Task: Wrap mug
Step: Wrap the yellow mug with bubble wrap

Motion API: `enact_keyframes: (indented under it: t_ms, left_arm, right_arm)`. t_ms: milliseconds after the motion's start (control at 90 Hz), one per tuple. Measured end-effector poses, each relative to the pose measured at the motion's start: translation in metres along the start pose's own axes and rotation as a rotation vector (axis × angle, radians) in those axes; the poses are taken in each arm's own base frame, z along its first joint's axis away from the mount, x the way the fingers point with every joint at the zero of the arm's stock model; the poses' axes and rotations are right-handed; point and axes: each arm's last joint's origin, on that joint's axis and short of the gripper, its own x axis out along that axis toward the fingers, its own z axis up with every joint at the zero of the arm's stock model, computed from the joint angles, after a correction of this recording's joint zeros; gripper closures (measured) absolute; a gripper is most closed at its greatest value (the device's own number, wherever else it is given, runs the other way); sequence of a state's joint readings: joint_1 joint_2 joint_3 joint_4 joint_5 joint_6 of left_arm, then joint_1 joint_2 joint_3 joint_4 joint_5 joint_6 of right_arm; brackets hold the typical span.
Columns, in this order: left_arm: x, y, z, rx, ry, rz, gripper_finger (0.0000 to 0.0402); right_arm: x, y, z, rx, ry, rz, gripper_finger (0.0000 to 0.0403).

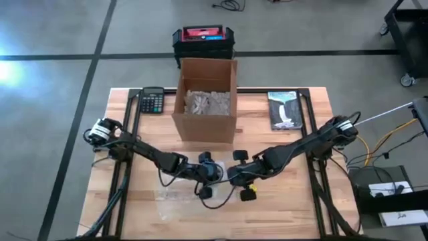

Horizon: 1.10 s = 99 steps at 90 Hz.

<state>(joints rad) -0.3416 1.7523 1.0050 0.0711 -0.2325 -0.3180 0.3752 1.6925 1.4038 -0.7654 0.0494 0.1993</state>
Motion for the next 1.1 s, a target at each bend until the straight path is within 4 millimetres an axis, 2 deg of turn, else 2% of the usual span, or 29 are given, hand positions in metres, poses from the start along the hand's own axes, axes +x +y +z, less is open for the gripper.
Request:
enact_keyframes:
  t_ms: [156,300,433,544,700,878,967,1100]
  left_arm:
    - [0.0,0.0,0.0,-0.002,-0.002,-0.001,0.0402]
    - [0.0,0.0,0.0,-0.003,-0.005,-0.002,0.0402]
    - [-0.003,-0.001,0.003,-0.001,0.009,-0.021,0.0401]
    - [-0.014,-0.002,0.01,0.004,0.019,-0.041,0.0401]
    - [-0.045,-0.001,0.031,-0.004,-0.02,-0.051,0.0401]
    - [-0.067,-0.003,0.038,-0.018,-0.049,-0.088,0.0401]
    - [-0.07,-0.01,0.042,-0.015,-0.081,-0.185,0.0402]
    - [-0.051,-0.017,0.031,0.005,-0.063,-0.238,0.0402]
  right_arm:
    - [0.014,0.005,0.01,-0.054,-0.131,0.022,0.0352]
    - [0.036,0.003,0.025,-0.107,-0.272,-0.082,0.0355]
    - [0.058,-0.004,0.021,-0.104,-0.209,-0.12,0.0369]
    - [0.067,-0.006,0.016,-0.082,-0.149,-0.13,0.0381]
    - [0.072,-0.006,0.014,-0.074,-0.13,-0.125,0.0389]
    - [0.07,-0.007,0.015,-0.071,-0.145,-0.125,0.0389]
    - [0.07,-0.007,0.015,-0.071,-0.144,-0.126,0.0389]
    - [0.07,-0.008,0.016,-0.072,-0.148,-0.126,0.0389]
